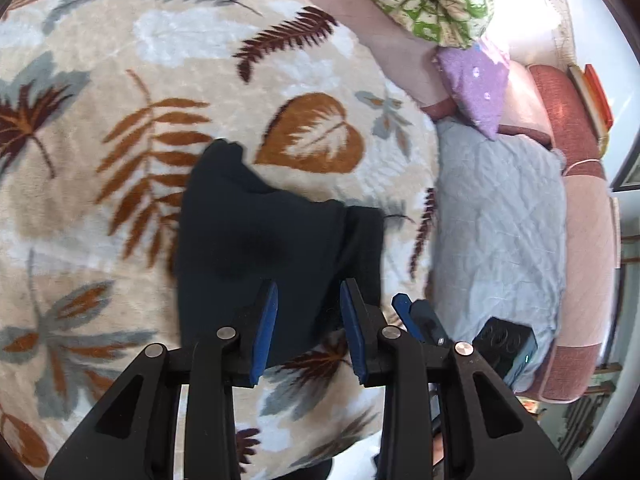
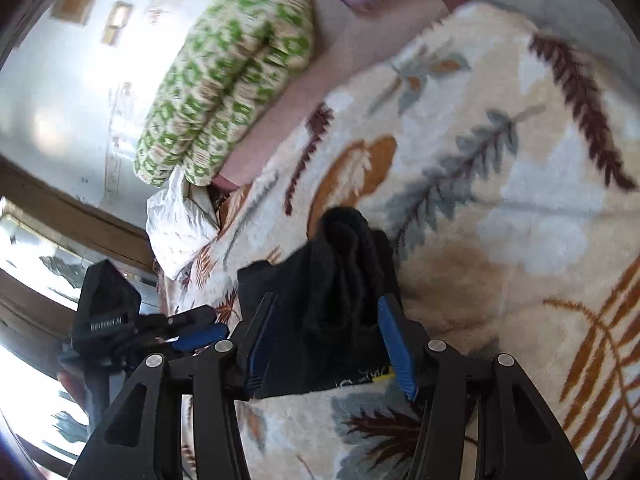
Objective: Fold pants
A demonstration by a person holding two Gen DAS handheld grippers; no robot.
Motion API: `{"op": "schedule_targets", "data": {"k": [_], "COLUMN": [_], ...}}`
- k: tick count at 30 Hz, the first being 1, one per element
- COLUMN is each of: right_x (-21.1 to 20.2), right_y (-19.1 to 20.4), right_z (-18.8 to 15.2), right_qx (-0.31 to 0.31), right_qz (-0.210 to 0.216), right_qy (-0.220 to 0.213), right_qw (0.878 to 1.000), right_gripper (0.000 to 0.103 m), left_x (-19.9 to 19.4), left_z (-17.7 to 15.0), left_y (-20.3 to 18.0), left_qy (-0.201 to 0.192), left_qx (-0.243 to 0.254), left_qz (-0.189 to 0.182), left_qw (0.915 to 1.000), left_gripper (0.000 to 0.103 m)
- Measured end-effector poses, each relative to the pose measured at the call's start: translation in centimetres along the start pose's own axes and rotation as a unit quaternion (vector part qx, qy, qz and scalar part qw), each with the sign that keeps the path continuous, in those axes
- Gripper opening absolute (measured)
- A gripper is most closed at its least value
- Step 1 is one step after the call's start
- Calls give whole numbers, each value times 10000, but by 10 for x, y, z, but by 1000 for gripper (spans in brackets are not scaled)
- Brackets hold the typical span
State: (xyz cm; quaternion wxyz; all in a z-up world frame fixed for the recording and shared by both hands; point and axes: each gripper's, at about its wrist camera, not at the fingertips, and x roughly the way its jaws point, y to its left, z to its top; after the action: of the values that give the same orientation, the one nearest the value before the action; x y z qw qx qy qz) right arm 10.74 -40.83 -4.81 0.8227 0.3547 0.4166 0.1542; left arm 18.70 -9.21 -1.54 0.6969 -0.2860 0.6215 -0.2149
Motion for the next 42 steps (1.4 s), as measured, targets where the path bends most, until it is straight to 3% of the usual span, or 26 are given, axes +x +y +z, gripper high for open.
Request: {"op": "schedule_targets", "data": {"k": [1, 3, 8, 12, 15, 18, 21, 26, 30, 33, 34, 37, 38, 40, 42], "right_x": [-4, 0, 29, 38, 34, 28, 19, 11, 10, 14, 14, 16, 16, 15, 10], "right_y": [5, 16, 23, 23, 21, 12, -1, -20, -25, -27, -27, -28, -29, -29, -28], "right_z": [-1, -1, 3, -2, -6, -6, -8, -14, -14, -13, -13, -13, -13, -14, -20], "right_qx": [-172, -482, -832, -1280, -1547, -1369, -1055, -601, -484, -477, -472, -429, -393, -263, -160], "right_qz": [23, 116, -339, -711, -774, -580, -282, 82, 187, 186, 195, 214, 216, 222, 237], "right_qy": [-114, 54, 524, 664, 650, 606, 582, 585, 572, 583, 579, 534, 521, 512, 483], "right_qw": [9998, 9988, 9946, 9870, 9828, 9870, 9923, 9964, 9970, 9970, 9970, 9974, 9976, 9981, 9984], "right_gripper": [53, 53, 51, 19, 9, 6, 5, 5, 5, 5, 5, 5, 5, 5, 5], "left_x": [0, 4, 20, 39, 56, 71, 84, 107, 122, 126, 126, 131, 132, 127, 130], "left_z": [-1, -3, 6, 20, 27, 36, 45, 50, 49, 59, 63, 70, 70, 63, 53], "left_y": [-1, -1, -13, -35, -55, -77, -88, -90, -88, -81, -78, -76, -76, -84, -91], "left_qy": [-18, 41, 221, 398, 621, 731, 936, 1583, 1906, 2021, 1939, 1488, 1529, 1410, 1281], "left_qx": [-13, -79, -112, 256, 792, 1607, 2229, 2726, 3099, 2962, 2867, 2562, 2438, 2645, 3014], "left_qz": [-45, -223, -197, 109, 392, 1034, 1361, 1091, 1154, 973, 910, 1484, 1460, 1465, 1757], "left_qw": [10000, 9997, 9995, 9988, 9942, 9789, 9607, 9427, 9243, 9284, 9338, 9435, 9465, 9427, 9284], "left_gripper": [30, 30, 30, 30, 30, 30, 30, 30, 30, 30, 30, 27, 16, 11, 11]}}
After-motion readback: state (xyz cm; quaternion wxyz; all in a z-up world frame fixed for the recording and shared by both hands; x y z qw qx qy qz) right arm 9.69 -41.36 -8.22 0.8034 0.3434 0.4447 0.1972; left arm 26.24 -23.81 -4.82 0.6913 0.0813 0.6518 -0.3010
